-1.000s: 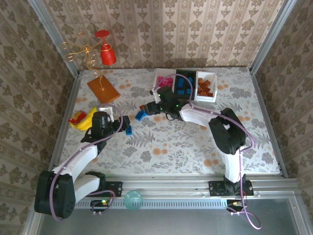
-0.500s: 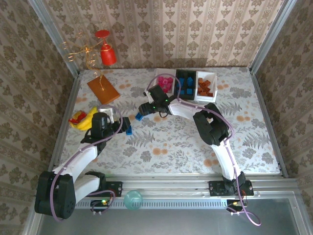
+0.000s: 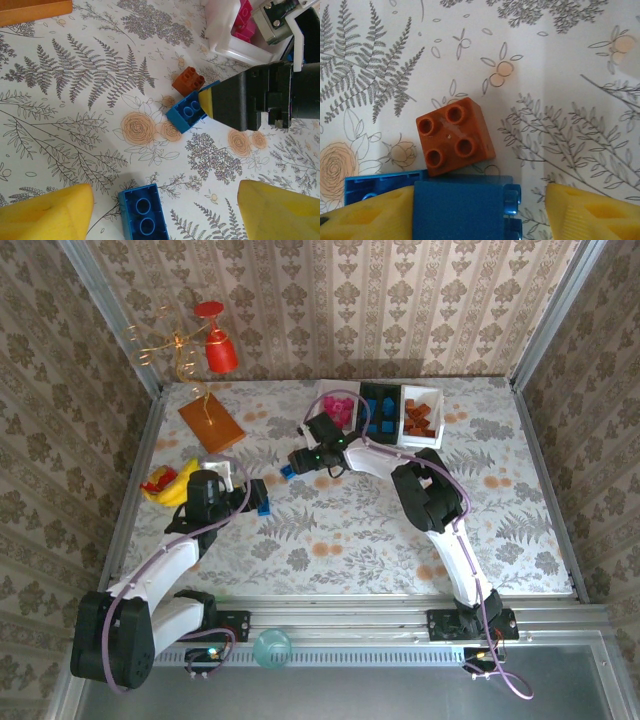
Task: Sort the legos into containers by color
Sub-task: Pick up the lego from the center of the table.
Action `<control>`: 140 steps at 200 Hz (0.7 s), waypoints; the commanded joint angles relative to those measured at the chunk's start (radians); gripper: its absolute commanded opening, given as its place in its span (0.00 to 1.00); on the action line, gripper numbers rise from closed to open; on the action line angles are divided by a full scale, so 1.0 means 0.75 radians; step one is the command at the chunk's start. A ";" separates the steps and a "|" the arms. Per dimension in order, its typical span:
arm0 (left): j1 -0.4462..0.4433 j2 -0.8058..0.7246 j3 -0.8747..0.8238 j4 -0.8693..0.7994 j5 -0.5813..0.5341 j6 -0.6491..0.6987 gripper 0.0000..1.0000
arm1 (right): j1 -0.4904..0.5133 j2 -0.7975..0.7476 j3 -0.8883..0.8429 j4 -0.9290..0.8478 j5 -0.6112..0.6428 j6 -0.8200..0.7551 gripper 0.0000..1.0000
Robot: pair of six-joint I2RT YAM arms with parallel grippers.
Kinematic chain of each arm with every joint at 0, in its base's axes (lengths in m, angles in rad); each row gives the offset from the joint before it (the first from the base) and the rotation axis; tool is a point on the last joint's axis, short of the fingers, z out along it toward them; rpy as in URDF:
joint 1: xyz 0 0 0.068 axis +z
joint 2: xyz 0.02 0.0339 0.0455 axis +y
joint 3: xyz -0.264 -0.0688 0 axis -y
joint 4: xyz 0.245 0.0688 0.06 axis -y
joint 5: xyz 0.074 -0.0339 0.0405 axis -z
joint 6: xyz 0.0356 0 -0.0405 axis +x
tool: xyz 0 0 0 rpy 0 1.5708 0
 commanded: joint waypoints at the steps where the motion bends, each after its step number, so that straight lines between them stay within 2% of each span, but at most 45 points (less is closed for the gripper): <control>1: 0.011 -0.016 -0.018 0.042 0.026 -0.027 0.77 | -0.007 0.008 -0.006 -0.016 -0.053 0.017 0.64; 50: 0.012 -0.016 -0.022 0.047 0.028 -0.032 0.77 | -0.012 0.054 0.047 -0.051 -0.042 -0.010 0.56; 71: 0.011 -0.016 -0.023 0.049 0.030 -0.032 0.77 | -0.028 0.049 0.040 -0.025 -0.101 0.021 0.50; 140: 0.010 -0.014 -0.024 0.051 0.034 -0.029 0.77 | -0.046 -0.144 -0.200 0.169 -0.257 0.106 0.46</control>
